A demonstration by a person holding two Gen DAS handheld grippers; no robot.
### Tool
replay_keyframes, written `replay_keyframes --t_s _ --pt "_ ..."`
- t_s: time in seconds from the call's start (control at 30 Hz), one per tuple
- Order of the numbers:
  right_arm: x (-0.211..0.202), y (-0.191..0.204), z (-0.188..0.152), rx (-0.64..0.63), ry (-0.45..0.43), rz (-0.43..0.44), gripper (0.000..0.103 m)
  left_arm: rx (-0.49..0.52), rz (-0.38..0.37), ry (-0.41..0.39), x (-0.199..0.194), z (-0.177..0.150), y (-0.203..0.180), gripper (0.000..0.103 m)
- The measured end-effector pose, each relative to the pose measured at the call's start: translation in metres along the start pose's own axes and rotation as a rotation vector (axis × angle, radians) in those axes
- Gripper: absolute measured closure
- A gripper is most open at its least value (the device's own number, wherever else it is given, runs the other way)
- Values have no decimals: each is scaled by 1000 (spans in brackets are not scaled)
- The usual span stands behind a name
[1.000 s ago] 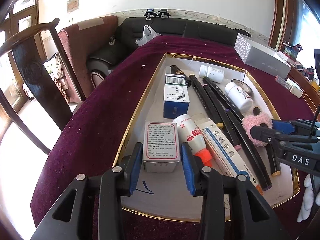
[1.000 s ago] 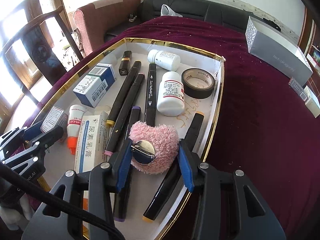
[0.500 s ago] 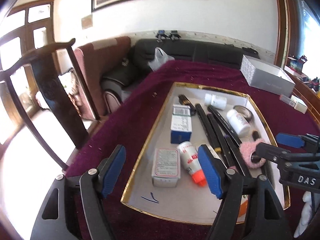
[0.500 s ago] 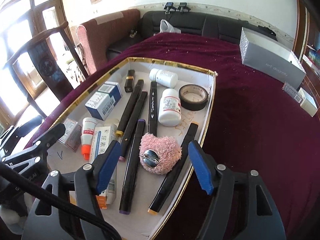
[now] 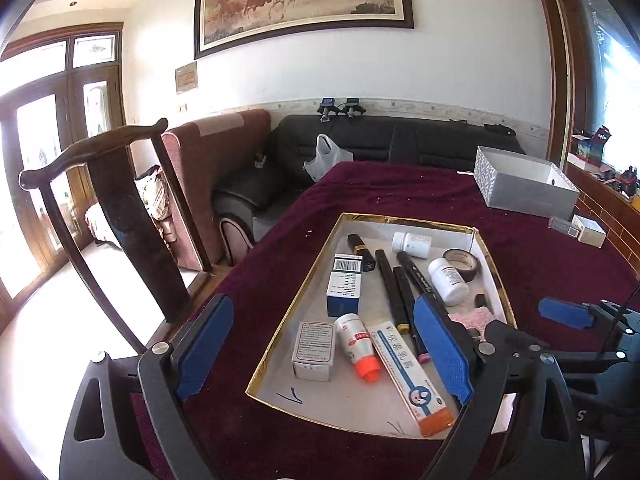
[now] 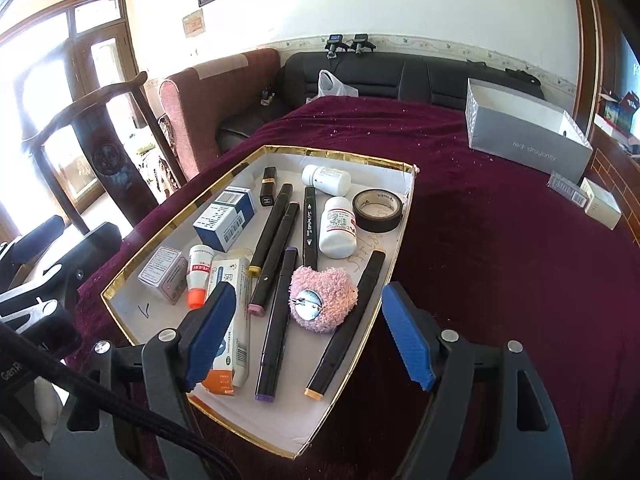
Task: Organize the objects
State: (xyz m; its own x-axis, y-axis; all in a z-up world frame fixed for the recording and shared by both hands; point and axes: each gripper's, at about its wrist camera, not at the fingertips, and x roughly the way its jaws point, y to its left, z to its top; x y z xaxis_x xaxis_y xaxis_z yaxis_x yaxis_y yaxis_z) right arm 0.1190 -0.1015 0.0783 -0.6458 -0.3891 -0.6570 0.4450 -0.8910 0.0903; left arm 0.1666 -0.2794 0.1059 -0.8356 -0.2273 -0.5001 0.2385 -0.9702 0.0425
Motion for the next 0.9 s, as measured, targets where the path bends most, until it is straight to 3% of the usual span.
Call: replay_keyframes --t_s 0.4,0.63,0.8,0.9 --pt "-12 7 -5 -46 -37 -1 24 -30 6 55 -7 -1 0 14" --pt "-16 4 -4 -39 -49 -9 24 -15 1 40 -8 -1 0 14" --pt "-18 1 -4 -39 -53 -24 24 -43 -58 88 0 -3 4 4" --pt "-20 -3 -4 -36 -60 -42 24 -69 -33 96 2 -4 10 4"
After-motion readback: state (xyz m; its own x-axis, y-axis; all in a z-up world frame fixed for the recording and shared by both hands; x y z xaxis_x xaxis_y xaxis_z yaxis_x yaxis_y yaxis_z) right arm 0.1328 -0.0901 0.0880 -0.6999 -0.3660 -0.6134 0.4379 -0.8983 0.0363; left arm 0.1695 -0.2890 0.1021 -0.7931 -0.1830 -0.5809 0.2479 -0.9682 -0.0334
